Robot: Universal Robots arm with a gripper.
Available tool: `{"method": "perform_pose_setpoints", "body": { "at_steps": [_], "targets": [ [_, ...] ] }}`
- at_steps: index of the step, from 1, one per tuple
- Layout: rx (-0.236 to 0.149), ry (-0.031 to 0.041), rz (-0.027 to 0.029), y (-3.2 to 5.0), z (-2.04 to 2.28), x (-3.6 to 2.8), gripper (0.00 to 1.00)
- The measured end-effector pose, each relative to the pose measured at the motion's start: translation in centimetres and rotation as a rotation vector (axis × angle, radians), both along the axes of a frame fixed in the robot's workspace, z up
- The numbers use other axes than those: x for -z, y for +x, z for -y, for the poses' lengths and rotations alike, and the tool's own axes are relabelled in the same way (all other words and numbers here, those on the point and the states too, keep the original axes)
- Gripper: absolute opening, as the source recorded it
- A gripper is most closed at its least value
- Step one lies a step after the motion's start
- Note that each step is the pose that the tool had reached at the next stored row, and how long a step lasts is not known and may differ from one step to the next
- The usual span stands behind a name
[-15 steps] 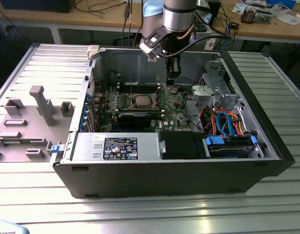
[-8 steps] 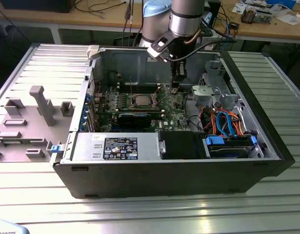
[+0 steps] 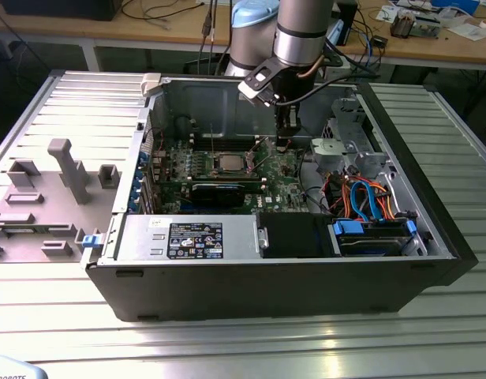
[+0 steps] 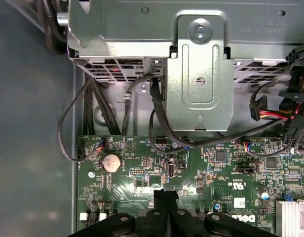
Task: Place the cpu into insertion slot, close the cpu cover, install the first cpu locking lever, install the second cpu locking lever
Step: 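Close the cpu cover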
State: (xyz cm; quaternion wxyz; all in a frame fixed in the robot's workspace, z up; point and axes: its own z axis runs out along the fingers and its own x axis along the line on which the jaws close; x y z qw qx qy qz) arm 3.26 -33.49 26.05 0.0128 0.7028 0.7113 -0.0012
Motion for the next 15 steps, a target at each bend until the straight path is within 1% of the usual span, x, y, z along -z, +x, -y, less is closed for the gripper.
{"method": "perform_pose_setpoints", "body": {
  "at_steps": [10,12,15],
  "targets": [
    [0.0,0.0002,-0.0005,0.0,0.0,0.03,0.11],
    [-0.002,0.0003,-0.0006,0.0,0.0,0.17,0.11],
    [-0.013,0.0002,-0.0036,0.0,0.0,0.66,0.11]
  ]
}}
